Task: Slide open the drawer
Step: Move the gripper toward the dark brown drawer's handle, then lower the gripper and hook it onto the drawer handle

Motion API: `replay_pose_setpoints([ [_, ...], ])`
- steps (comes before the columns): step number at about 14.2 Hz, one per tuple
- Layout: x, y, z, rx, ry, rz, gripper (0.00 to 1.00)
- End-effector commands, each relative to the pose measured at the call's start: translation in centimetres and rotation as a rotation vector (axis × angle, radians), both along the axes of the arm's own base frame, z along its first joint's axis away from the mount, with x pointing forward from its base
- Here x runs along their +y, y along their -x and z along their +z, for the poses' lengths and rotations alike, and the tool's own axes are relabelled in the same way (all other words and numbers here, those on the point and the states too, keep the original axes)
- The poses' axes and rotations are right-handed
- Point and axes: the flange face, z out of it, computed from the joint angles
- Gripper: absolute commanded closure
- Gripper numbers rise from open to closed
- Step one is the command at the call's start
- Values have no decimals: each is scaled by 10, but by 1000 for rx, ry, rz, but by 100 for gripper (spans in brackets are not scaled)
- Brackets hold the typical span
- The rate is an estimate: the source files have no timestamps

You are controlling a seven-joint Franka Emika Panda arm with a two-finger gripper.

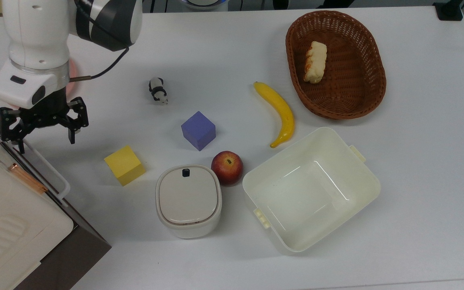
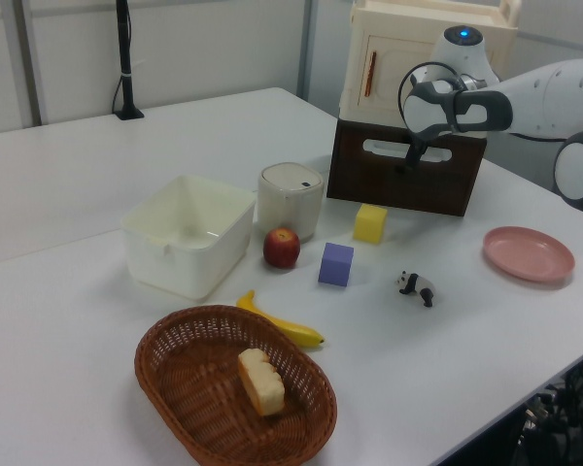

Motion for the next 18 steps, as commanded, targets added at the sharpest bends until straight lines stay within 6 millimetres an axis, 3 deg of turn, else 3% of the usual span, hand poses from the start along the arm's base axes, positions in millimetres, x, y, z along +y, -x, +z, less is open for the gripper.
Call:
replay_pose_setpoints([
  [1, -3, -6, -13, -1, 30, 23, 0],
  [8, -3, -5, -22, 21, 53, 35, 0],
  [11, -3, -6, -35, 47, 62, 40, 0],
  [18, 11, -7, -43, 64, 59, 56, 0],
])
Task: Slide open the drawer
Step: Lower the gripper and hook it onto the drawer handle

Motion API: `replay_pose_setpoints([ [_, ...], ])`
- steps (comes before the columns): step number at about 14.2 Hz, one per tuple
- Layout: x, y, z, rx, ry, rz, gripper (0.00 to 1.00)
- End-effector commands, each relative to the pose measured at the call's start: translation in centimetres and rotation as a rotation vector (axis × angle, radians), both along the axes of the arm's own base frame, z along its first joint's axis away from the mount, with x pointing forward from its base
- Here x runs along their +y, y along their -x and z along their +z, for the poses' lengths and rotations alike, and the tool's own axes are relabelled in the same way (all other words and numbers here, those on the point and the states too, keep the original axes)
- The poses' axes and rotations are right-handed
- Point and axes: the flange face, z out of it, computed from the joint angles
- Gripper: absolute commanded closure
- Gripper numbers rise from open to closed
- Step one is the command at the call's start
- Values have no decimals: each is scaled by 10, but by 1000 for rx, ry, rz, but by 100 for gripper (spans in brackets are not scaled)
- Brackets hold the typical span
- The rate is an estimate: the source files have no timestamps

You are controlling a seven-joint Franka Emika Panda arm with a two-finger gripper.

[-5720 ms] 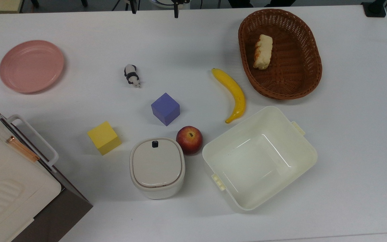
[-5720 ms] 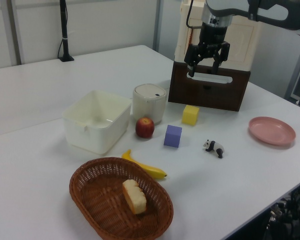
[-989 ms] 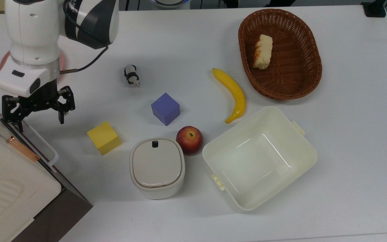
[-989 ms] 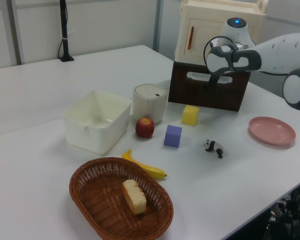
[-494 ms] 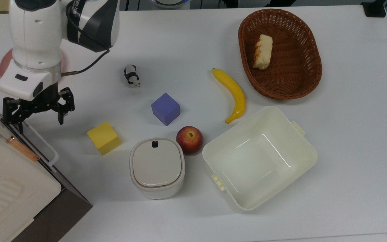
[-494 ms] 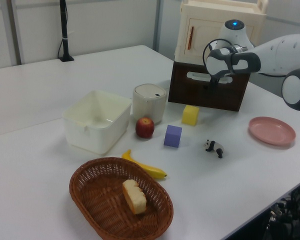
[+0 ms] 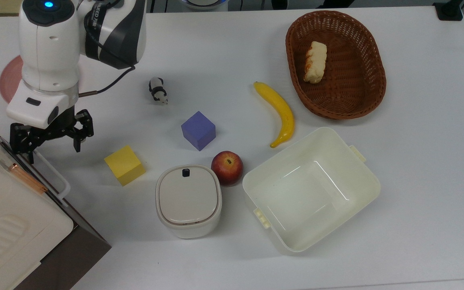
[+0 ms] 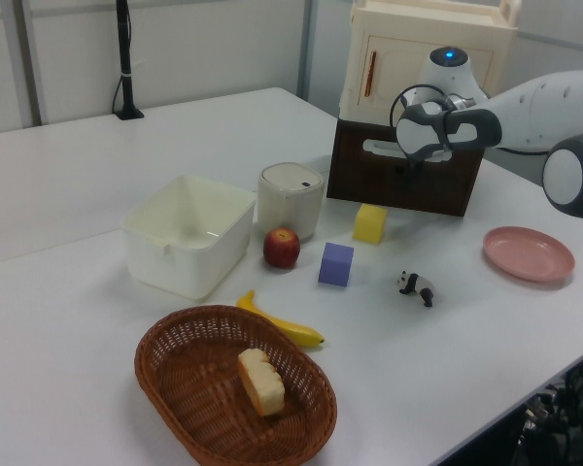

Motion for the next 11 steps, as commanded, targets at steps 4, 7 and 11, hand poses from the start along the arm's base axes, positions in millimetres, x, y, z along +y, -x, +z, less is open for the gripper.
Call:
replay_pose_setpoints([
  [4, 17, 1, -11, 17, 9, 30, 0],
  [7, 18, 2, -15, 26, 6, 33, 0],
  [11, 27, 0, -15, 29, 3, 42, 0],
])
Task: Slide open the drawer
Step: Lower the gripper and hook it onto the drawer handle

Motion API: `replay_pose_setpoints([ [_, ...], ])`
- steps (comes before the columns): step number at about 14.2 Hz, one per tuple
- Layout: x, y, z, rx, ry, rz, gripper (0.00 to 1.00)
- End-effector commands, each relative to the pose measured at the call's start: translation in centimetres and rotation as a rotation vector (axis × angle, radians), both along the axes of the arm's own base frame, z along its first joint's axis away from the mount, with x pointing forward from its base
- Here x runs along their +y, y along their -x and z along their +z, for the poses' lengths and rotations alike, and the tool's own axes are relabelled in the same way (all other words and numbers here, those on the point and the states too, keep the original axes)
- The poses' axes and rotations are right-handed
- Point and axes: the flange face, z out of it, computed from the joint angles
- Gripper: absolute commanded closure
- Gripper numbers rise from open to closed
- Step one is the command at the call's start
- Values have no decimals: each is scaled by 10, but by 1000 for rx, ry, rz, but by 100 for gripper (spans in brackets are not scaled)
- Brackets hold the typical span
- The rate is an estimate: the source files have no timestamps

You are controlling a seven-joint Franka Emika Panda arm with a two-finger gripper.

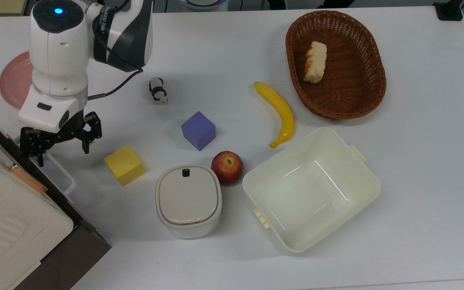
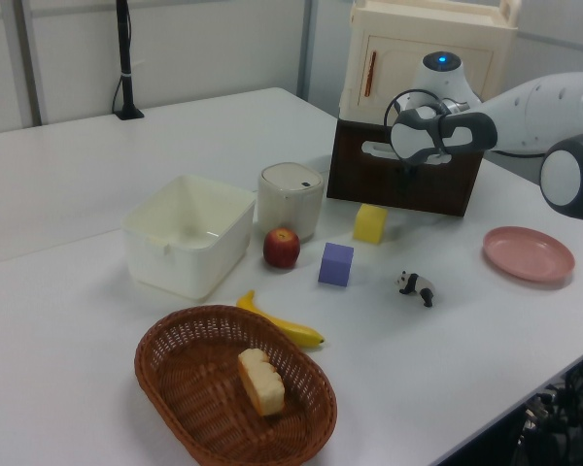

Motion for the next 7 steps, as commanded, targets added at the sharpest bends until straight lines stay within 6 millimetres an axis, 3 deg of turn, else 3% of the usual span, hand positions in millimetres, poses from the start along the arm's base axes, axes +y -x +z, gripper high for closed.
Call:
replay_pose_setpoints([
  [1, 16, 2, -5, 11, 7, 22, 0],
  [7, 27, 9, 7, 11, -3, 31, 0],
])
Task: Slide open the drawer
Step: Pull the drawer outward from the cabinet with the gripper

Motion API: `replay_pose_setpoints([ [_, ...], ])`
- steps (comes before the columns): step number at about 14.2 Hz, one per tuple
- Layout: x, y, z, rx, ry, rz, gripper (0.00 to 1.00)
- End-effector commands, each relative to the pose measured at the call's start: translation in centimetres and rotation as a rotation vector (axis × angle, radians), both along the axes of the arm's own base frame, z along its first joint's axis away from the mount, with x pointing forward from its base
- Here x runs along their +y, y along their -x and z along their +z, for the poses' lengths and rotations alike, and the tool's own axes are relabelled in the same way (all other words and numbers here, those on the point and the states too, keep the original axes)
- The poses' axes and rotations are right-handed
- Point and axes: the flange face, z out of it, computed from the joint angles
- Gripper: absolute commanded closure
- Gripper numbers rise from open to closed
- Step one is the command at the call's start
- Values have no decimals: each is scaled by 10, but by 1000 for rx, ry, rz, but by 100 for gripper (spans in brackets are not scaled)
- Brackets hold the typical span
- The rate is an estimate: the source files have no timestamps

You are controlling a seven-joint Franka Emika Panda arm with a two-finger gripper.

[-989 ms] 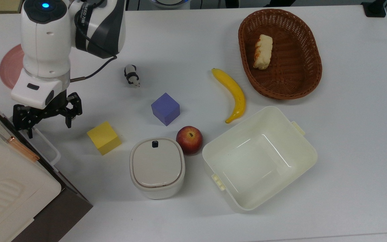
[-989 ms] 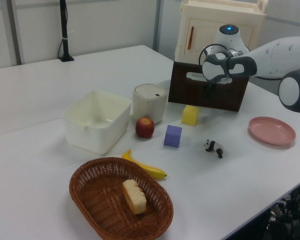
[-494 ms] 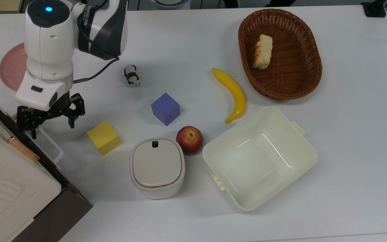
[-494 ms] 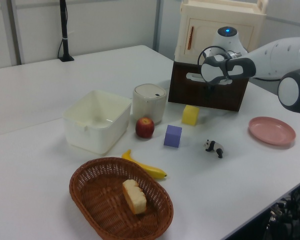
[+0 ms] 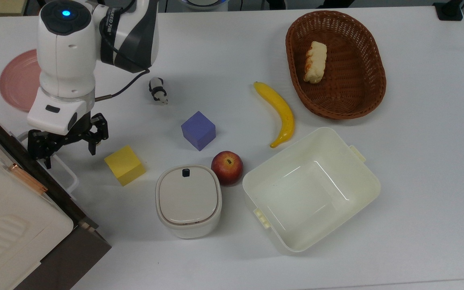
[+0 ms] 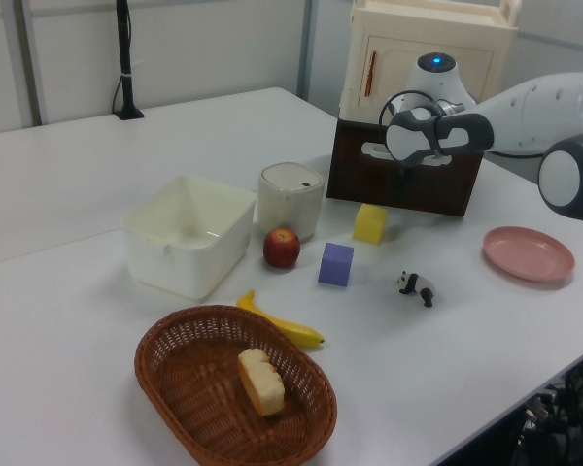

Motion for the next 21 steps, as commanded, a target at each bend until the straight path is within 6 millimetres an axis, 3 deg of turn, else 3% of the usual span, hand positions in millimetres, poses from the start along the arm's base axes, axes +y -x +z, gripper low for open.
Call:
replay_pose_setpoints([
  [1, 19, 11, 7, 16, -5, 19, 0],
  [11, 35, 14, 6, 55, -20, 31, 0],
  [13, 37, 16, 9, 72, -25, 29, 31],
  [21, 40, 17, 8, 79, -28, 31, 35],
])
